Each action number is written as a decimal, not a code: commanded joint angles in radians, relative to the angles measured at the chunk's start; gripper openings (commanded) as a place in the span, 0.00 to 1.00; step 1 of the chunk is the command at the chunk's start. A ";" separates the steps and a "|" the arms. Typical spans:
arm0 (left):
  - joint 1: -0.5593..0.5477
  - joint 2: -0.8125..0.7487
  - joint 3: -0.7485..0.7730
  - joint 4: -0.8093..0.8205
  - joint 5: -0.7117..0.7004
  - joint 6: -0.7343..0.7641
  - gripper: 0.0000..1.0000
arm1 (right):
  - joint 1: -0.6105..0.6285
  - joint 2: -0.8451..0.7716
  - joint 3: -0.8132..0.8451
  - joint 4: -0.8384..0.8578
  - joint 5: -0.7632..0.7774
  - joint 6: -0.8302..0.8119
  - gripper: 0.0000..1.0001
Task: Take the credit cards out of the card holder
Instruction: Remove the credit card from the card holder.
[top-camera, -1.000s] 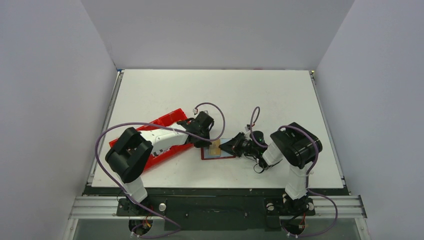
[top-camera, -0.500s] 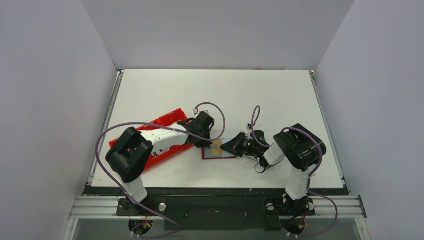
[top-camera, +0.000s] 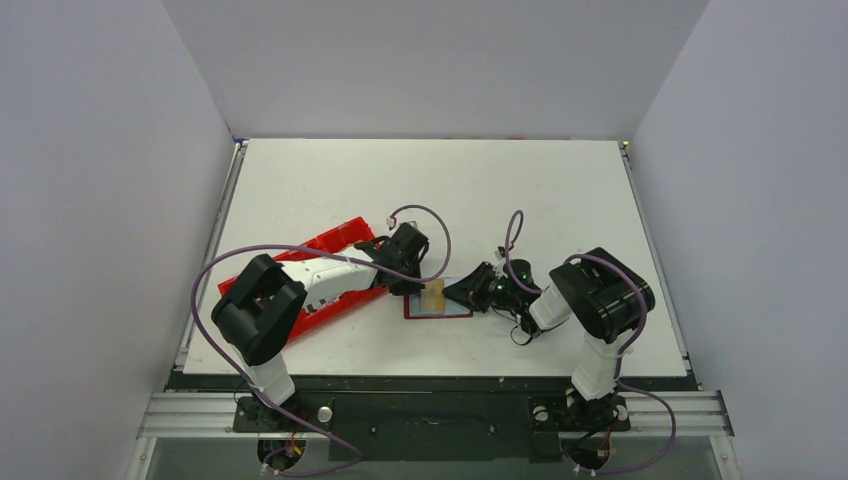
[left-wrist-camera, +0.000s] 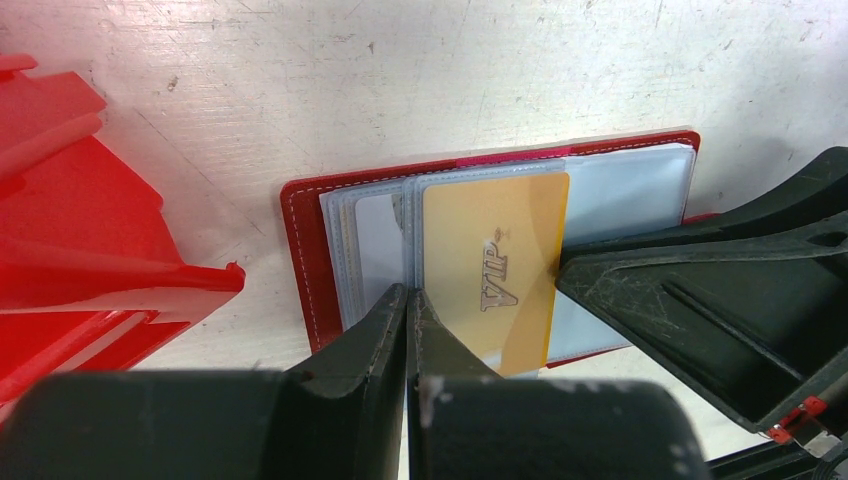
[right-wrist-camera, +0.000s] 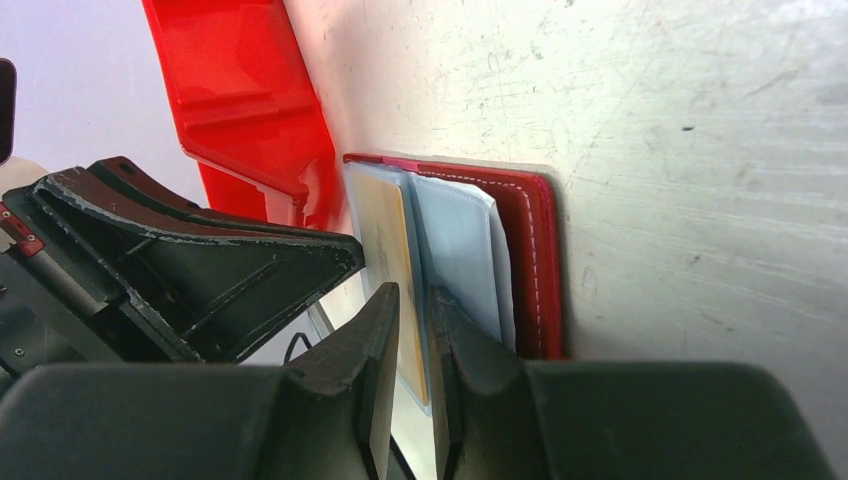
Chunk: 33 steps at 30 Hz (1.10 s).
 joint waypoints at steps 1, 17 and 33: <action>0.004 0.060 -0.043 -0.089 -0.042 0.013 0.00 | -0.006 -0.013 0.001 0.070 -0.007 0.005 0.14; 0.002 0.063 -0.048 -0.079 -0.034 0.008 0.00 | 0.019 0.042 -0.005 0.150 -0.007 0.047 0.07; 0.001 0.069 -0.045 -0.092 -0.039 0.000 0.00 | 0.003 0.007 -0.020 0.102 0.011 0.012 0.00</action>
